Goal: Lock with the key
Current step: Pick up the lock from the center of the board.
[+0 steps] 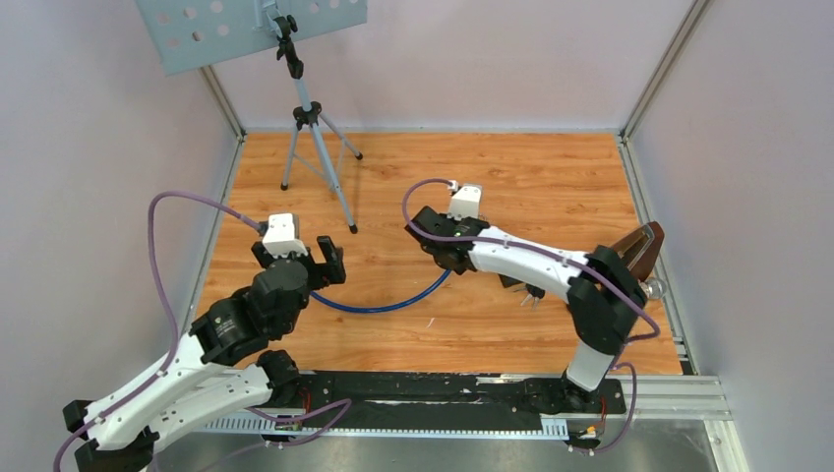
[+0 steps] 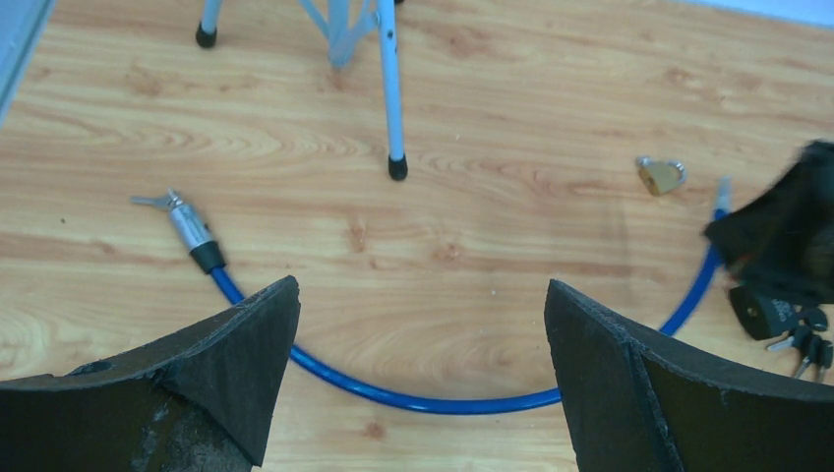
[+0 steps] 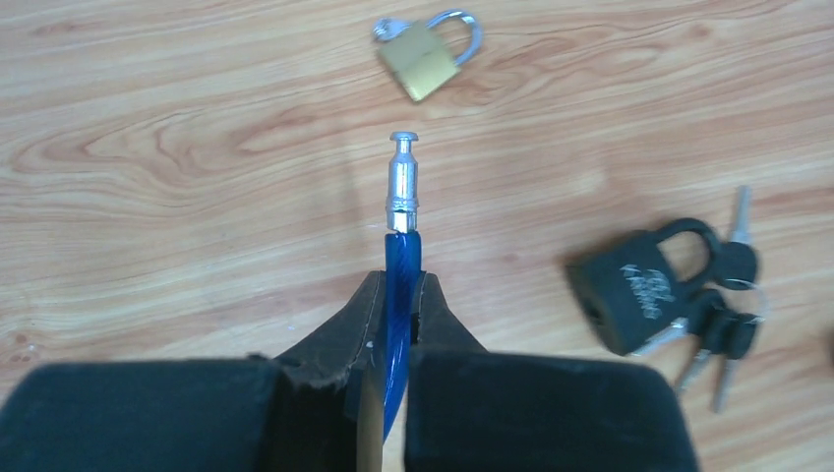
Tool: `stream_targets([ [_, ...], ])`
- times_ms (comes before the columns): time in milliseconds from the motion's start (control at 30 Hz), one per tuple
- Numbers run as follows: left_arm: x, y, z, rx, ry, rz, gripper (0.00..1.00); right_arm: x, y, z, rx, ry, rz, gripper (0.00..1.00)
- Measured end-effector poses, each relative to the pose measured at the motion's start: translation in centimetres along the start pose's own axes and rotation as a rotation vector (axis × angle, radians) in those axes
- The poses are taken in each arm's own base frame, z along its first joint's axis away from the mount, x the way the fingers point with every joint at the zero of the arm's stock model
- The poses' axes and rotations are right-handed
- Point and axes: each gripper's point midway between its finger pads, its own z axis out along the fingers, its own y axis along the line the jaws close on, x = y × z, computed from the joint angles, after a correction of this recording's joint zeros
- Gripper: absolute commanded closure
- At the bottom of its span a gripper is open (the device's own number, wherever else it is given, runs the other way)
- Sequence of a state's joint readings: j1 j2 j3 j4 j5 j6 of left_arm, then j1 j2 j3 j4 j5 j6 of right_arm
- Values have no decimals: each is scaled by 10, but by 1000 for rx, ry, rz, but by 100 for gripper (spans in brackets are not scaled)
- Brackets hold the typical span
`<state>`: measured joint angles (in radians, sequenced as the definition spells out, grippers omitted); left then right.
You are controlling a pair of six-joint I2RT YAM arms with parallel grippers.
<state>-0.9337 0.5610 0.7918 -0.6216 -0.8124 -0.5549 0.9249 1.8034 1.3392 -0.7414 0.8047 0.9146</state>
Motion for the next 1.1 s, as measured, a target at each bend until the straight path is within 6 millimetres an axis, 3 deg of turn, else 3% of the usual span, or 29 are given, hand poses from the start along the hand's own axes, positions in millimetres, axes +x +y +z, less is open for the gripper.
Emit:
stream_targets([
  [133,28,-2,10,-44,75,-13,0,-12,-35,-11,-4,-26,16,100],
  [300,65,4,23,-134,186,8,0,-6,-73,-13,14,-14,27,100],
  [500,112,41,43,-307,312,3,0,0,-104,-21,-3,-8,48,100],
  [667,150,72,63,-424,422,-59,0,5,-111,-28,-61,-1,47,100],
  [833,181,77,89,-456,519,-84,4,5,-109,-31,-104,1,49,100],
  [1100,194,74,116,-449,532,-113,12,10,-111,-29,-121,11,48,100],
])
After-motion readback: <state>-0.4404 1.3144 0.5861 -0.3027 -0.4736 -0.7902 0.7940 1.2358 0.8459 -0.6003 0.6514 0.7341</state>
